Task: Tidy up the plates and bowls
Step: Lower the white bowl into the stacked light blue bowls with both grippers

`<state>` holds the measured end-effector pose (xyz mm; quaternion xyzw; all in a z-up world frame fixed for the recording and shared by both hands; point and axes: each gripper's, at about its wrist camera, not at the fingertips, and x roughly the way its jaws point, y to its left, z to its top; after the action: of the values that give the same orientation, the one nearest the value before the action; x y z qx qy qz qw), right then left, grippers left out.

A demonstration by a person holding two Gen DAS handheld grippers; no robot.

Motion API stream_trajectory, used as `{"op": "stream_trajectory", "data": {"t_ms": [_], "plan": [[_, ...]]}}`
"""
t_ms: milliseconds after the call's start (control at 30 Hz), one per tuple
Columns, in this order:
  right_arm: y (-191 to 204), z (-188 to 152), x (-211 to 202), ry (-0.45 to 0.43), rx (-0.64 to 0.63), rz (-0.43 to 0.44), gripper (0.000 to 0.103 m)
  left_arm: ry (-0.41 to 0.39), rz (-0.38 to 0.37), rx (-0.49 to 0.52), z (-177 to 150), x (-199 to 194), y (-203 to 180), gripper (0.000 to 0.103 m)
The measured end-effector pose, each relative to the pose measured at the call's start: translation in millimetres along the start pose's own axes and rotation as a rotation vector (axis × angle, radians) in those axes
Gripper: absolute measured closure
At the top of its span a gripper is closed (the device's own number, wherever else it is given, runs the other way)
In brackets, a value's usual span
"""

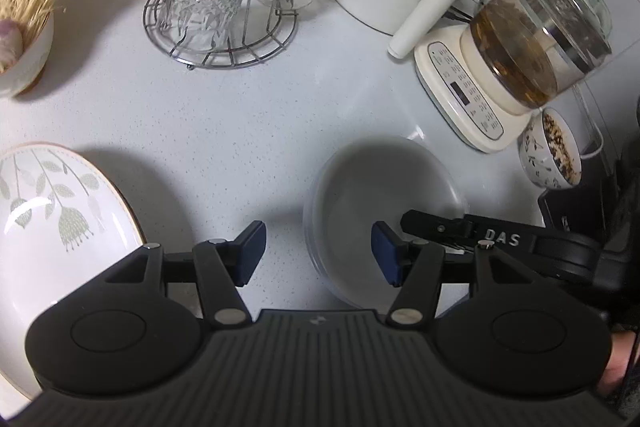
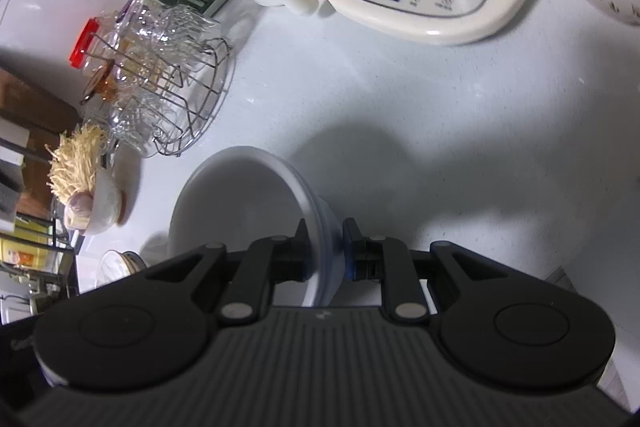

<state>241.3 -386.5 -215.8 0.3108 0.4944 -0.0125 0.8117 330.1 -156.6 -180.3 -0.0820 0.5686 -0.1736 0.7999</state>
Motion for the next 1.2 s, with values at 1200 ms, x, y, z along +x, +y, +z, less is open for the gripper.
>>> {"op": "stream_trajectory", "data": {"t_ms": [1200], "plan": [[41.1,-8.8,-9.0,0.115,-0.055,-0.008,0.084,-0.016,-0.083,-0.095,-12.6,-15.6,32.7,0.04]]}}
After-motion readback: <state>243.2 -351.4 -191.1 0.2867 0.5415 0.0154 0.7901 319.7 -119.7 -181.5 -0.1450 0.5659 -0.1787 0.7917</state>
